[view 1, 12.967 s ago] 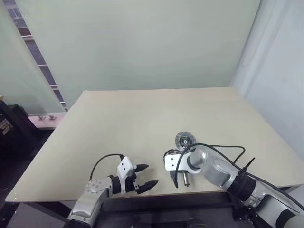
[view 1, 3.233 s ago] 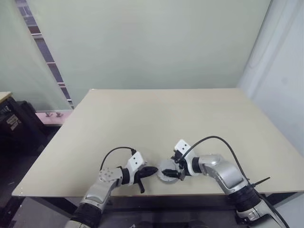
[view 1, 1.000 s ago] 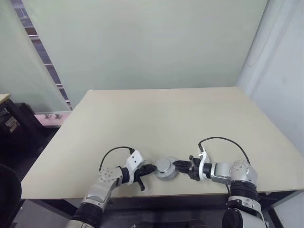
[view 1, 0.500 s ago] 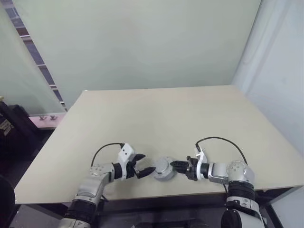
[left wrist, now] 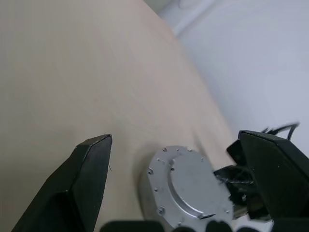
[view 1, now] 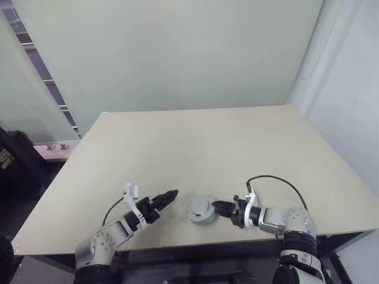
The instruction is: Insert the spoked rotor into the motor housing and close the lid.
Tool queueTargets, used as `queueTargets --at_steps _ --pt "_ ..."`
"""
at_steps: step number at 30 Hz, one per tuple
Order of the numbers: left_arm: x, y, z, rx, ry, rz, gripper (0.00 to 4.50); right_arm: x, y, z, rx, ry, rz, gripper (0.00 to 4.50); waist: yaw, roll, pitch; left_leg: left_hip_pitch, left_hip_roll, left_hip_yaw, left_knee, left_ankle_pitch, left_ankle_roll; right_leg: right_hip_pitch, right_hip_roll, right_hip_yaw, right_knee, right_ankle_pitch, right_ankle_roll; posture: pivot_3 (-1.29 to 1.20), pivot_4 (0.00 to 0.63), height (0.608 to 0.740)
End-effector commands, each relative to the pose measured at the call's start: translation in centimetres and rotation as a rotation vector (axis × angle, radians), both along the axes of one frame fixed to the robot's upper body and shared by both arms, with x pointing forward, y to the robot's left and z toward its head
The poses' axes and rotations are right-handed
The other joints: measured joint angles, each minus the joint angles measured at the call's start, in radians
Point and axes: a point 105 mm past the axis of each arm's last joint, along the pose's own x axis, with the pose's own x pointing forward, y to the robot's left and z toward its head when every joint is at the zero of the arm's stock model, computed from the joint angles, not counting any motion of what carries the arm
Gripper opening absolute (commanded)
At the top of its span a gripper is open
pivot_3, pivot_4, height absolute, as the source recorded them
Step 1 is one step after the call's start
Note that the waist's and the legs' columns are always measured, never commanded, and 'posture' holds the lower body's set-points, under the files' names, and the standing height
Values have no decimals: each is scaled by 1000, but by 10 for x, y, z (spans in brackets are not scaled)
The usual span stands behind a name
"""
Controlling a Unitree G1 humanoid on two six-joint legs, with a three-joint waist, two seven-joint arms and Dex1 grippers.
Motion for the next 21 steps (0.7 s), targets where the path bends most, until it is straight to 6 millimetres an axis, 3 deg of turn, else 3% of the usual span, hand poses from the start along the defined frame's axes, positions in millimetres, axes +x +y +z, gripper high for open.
queueTargets --at_steps 1,12,21 --pt "2 3 15 -74 -19 44 4500 10 7 26 99 -88 -22 1221 -4 0 1 0 0 0 0 0 0 0 0 0 0 0 0 0 0 740" --pt "-3 3 7 -220 76 112 4500 19 14 49 184 -151 -54 1221 -5 -1 2 -7 -1 -1 0 0 0 -6 0 0 -1 0 0 0 0 740" --pt "-5 -22 7 -440 145 103 4500 28 27 77 237 -243 -54 1221 -4 -1 2 -15 -1 0 1 0 0 -13 0 1 -1 1 1 0 0 740"
